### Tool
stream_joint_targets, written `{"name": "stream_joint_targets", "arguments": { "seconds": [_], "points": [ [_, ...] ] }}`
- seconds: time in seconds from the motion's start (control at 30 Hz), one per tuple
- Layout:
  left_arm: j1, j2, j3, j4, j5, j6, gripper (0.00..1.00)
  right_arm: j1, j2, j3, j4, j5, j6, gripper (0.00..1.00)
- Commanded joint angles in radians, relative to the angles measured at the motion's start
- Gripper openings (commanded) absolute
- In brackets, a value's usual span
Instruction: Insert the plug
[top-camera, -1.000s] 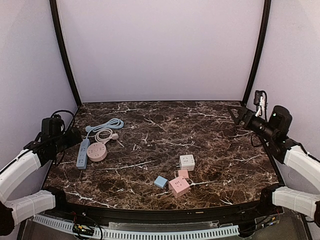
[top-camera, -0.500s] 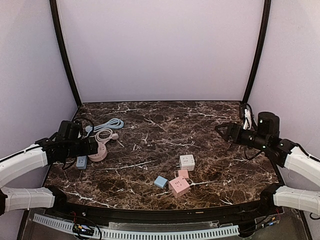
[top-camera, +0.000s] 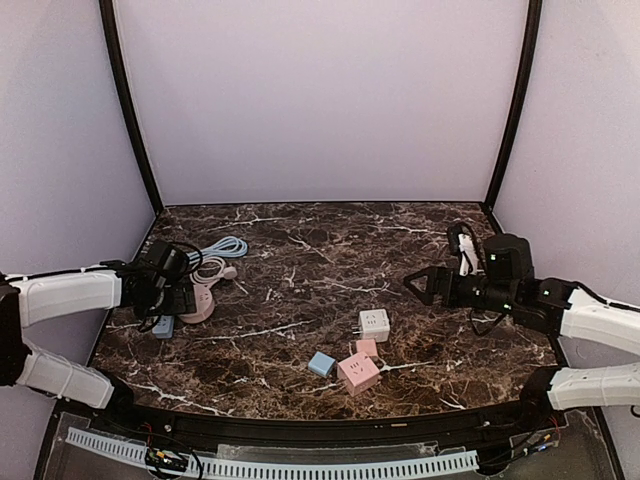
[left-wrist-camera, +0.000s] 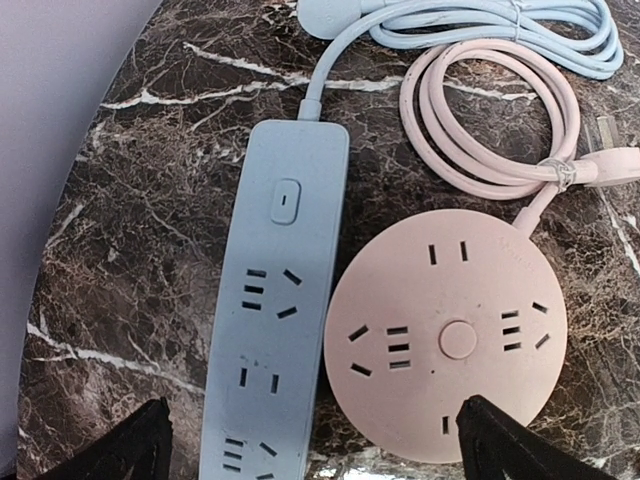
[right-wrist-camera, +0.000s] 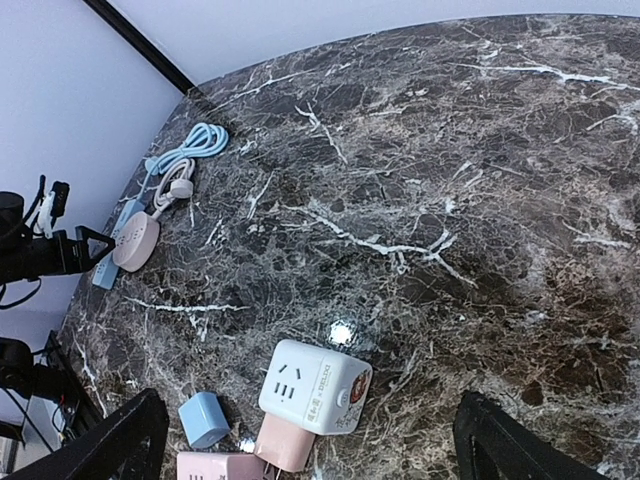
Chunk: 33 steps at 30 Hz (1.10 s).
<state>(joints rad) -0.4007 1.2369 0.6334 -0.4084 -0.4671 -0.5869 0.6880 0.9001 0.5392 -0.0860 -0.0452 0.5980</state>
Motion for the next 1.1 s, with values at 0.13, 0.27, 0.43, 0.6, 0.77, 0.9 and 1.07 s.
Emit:
{"name": "stream_joint_targets", "arguments": {
  "seconds": [0.13,0.27,0.43,0.6,0.77,0.9,1.07],
  "points": [
    [0.047,0.037,0.012,0.017,0.091,0.029,0.93,0.080,0.058,0.034,0.008,0.085,0.012,0.99],
    [0.048,0.077,0.022,0.110,0.192,0.086,0.90,0.099,0.072,0.034,0.018,0.097,0.020,0.99],
    [0.048,0.162,0.071,0.171,0.248,0.125,0.91,0.118,0.084,0.039,0.020,0.106,0.020,0.99],
    [0.048,0.264,0.205,0.145,0.236,0.185,0.92,0.123,0.088,0.039,0.017,0.109,0.019,0.99],
    [0.047,0.382,0.349,0.110,0.241,0.283,0.92,0.126,0.082,0.037,0.006,0.113,0.013,0.99],
    [0.047,0.511,0.472,0.057,0.247,0.337,0.88,0.127,0.073,0.030,0.006,0.112,0.011,0.99],
    [0.048,0.621,0.562,0.039,0.265,0.377,0.85,0.128,0.068,0.016,0.005,0.103,0.010,0.99]
  ]
}}
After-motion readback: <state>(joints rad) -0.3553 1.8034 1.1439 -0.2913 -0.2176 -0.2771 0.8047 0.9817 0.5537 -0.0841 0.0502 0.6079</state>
